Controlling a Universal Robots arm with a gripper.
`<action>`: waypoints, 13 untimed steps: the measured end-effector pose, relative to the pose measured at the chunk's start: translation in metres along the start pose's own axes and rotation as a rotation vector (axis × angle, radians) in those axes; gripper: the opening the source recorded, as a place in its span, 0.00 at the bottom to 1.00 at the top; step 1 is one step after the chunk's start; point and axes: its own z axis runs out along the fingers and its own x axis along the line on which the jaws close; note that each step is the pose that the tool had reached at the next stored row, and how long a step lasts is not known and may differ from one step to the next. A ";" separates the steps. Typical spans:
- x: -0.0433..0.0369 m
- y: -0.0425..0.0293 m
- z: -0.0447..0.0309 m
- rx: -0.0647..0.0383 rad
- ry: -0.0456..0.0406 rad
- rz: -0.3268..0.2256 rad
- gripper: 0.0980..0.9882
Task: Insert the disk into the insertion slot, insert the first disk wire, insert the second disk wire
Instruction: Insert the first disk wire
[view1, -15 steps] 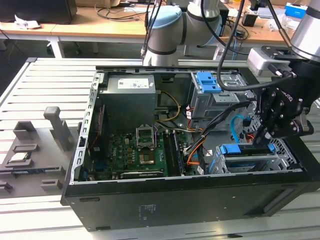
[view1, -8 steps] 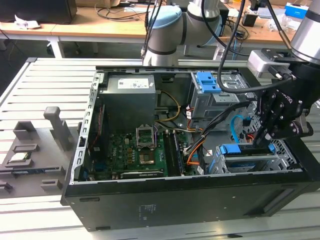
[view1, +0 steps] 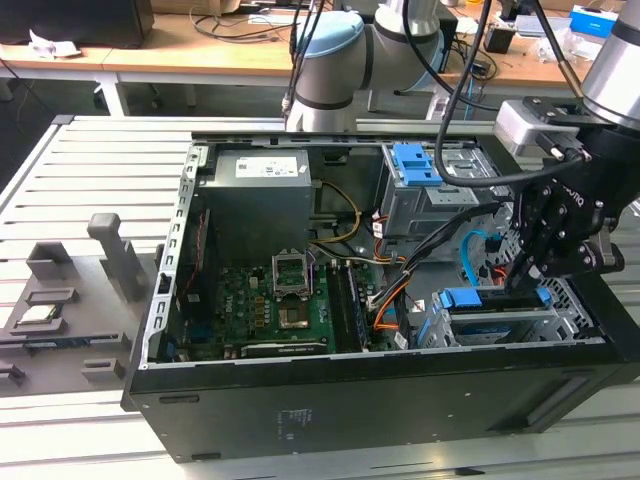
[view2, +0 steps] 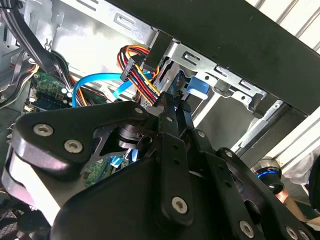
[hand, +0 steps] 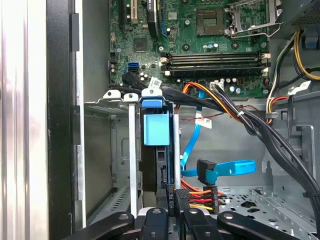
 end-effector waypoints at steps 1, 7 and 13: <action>0.0002 0.0000 0.0002 0.000 -0.0015 0.000 0.10; 0.0043 -0.0002 0.0022 0.000 -0.0035 0.000 0.10; 0.0041 -0.0045 0.0040 0.000 -0.0038 0.000 0.10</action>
